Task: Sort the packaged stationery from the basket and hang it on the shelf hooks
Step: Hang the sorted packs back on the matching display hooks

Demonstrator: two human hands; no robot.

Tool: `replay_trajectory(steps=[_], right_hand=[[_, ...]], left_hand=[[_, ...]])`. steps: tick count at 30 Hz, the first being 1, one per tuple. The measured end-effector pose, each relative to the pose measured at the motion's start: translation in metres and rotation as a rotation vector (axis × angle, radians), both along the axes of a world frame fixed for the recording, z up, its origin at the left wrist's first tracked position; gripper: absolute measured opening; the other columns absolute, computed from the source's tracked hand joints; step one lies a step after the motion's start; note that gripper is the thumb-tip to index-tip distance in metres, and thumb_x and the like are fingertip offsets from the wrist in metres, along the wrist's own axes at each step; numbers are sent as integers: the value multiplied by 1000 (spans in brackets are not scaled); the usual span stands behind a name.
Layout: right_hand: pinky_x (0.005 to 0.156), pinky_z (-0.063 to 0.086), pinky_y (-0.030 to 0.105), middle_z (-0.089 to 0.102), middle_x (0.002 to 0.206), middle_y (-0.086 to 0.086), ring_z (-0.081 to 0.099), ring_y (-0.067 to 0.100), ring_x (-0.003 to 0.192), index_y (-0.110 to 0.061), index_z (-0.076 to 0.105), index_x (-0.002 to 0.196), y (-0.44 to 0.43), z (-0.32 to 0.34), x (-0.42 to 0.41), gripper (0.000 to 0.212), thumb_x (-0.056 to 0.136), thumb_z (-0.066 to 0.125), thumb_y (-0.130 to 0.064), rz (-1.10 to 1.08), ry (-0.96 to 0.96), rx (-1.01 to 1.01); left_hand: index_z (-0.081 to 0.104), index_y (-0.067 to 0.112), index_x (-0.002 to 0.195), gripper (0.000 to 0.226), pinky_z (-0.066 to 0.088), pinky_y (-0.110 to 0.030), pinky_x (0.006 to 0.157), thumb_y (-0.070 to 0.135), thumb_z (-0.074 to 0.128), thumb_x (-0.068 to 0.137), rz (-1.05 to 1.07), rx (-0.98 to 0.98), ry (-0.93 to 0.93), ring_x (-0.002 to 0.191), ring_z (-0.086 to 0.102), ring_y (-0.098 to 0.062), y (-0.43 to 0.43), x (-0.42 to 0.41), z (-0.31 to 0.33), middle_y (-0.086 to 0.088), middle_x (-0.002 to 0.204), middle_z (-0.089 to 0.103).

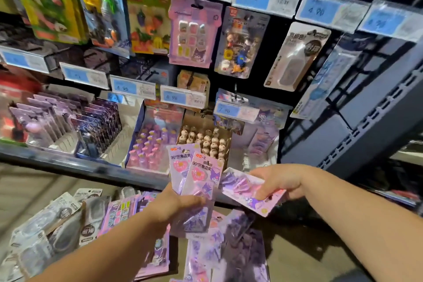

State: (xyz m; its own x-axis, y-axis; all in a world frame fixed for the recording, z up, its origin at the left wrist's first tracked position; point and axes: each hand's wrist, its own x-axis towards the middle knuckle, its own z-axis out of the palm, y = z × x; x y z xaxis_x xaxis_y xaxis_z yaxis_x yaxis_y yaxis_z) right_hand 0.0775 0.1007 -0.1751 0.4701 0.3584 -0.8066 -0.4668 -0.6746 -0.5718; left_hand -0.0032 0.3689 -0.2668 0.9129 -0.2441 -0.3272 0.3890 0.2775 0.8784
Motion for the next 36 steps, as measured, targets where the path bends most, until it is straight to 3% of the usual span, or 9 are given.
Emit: replay_trajectory(steps=[5,7,9,13,18,24,28,33,36], right_hand=[[43,32,20,57,73,8,49,15,55,-12,59,113,-28,-10,35,37,80,72,-3,-40,-289,-274],[45,28,21,50,68,6,41,17,51,-15,59,88,-37,-15,46,22,77,77,-10,-52,-419,-371],[51,27,26,47,70,8,41,20,58,-12,50,72,-43,-17,55,31,72,81,-17,-61,-553,-468],[51,26,30,40,66,4,38,18,58,-11,42,66,-48,-14,69,38,77,77,-24,-77,-799,-686],[58,37,31,62,84,9,54,27,74,-15,61,88,-54,-19,83,11,89,63,-26,-92,-1007,-775],[51,31,27,62,93,11,52,29,76,-16,55,88,-45,-19,111,12,96,47,-14,-3,-1139,-883],[62,38,29,60,105,11,58,29,88,-19,59,111,-33,-17,133,26,94,42,-8,-7,-1023,-977],[65,46,29,54,84,-3,54,20,87,-29,50,80,-32,-34,157,22,90,49,-8,-74,-1024,-824],[68,45,26,60,105,5,57,25,95,-28,61,102,-27,-42,167,31,88,43,-7,-74,-1136,-807]], left_hand=[[63,1,104,39,55,-24,63,-4,76,67,0,24,10,71,70,-18,-13,25,1,-10,82,72],[66,3,100,40,57,-32,74,4,79,62,11,50,14,76,69,-22,-14,33,-4,-13,87,72],[70,5,96,44,54,-41,89,12,84,55,15,55,40,84,68,-27,-15,38,-8,-15,92,72],[68,3,98,37,58,-39,81,5,76,62,1,29,73,83,70,-28,-17,41,-15,-14,89,73],[64,2,115,61,48,-50,99,14,84,58,-10,30,83,100,68,-35,-18,44,-20,-19,106,71],[62,3,114,57,54,-34,75,14,81,61,-45,26,47,87,70,-27,-18,53,-22,-16,97,72],[63,5,113,62,53,-37,80,20,83,56,-41,53,57,88,70,-28,-21,62,-20,-16,98,72],[67,4,105,44,54,-33,77,13,77,63,-40,56,71,85,70,-26,-28,74,-25,-16,96,72],[64,3,108,45,55,-31,68,11,73,64,-44,49,87,79,71,-25,-33,79,-26,-14,90,73]])
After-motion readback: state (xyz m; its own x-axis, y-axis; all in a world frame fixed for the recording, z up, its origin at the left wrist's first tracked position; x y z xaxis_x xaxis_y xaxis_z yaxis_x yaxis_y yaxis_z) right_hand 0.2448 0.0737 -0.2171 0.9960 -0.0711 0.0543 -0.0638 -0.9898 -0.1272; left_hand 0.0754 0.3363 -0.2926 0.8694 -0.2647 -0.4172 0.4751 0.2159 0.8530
